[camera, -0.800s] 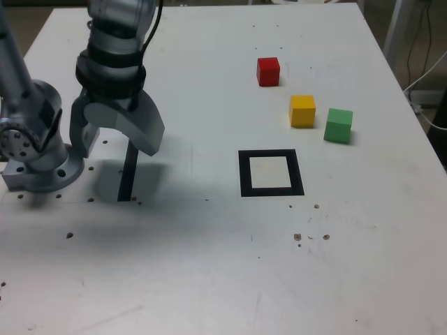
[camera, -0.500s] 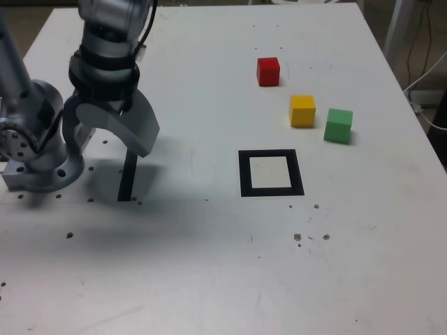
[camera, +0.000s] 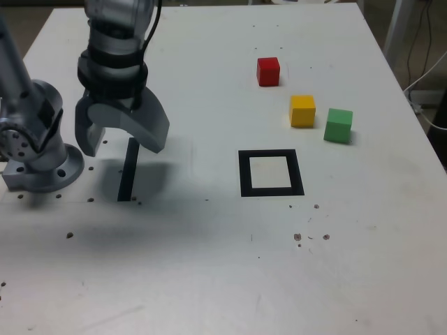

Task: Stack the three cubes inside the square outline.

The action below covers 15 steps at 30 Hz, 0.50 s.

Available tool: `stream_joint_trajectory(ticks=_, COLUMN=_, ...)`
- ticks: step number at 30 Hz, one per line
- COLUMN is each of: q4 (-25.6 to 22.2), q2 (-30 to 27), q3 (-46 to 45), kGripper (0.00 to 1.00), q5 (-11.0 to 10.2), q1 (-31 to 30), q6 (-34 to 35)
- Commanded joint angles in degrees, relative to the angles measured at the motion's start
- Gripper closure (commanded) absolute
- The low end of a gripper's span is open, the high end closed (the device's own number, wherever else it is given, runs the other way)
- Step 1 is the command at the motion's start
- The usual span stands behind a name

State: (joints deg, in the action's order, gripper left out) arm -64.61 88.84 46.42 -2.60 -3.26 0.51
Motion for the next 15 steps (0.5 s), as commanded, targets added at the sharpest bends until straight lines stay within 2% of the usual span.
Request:
stream_joint_trajectory(ticks=1, q4=0.6, q2=0.2, q3=0.9, kGripper=0.01, q5=-0.4, q1=0.8, q6=0.6)
stream_joint_trajectory(ticks=7, q4=0.0, q2=1.3, q3=5.5, kGripper=0.01, q5=-0.9, q1=3.1, q6=-0.1)
stream_joint_trajectory(ticks=15, q4=-4.2, q2=5.4, q3=16.0, kGripper=0.01, q5=-2.7, q1=5.6, q6=-1.6)
